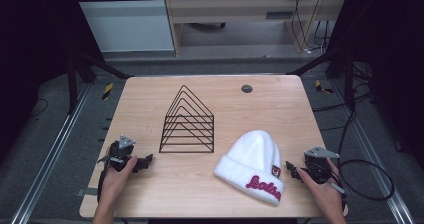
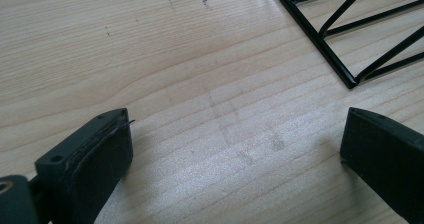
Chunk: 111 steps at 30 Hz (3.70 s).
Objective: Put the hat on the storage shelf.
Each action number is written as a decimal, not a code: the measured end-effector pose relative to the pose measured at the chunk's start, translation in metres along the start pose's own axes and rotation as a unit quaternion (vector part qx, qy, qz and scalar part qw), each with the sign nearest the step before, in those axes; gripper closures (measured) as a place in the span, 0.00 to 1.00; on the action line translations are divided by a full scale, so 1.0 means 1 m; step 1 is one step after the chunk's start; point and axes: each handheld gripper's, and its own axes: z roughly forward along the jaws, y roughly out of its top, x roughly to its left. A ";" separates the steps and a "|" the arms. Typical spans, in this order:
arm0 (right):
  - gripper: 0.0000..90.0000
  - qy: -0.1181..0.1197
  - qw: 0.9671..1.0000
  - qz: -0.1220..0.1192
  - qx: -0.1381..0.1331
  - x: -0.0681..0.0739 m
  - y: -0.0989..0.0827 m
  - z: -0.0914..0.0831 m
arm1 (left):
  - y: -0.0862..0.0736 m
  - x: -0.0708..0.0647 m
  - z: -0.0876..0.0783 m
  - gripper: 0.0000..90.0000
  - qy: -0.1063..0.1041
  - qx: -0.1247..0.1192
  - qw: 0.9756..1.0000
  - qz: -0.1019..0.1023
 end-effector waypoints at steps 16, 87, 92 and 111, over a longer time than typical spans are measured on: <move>0.22 0.004 1.000 -0.010 0.013 -0.005 0.022 -0.007 | 0.000 0.000 0.000 0.00 0.000 0.000 1.000 0.000; 0.69 0.098 0.979 -0.058 0.172 0.036 0.124 0.085 | 0.000 0.000 0.000 0.00 0.000 0.000 1.000 0.000; 0.78 0.103 0.977 -0.065 0.174 0.039 0.124 0.085 | 0.000 0.000 0.000 0.00 0.000 0.000 1.000 0.000; 0.93 0.111 0.980 -0.090 0.140 0.044 0.132 0.061 | 0.000 0.000 0.000 0.00 0.000 0.000 1.000 0.000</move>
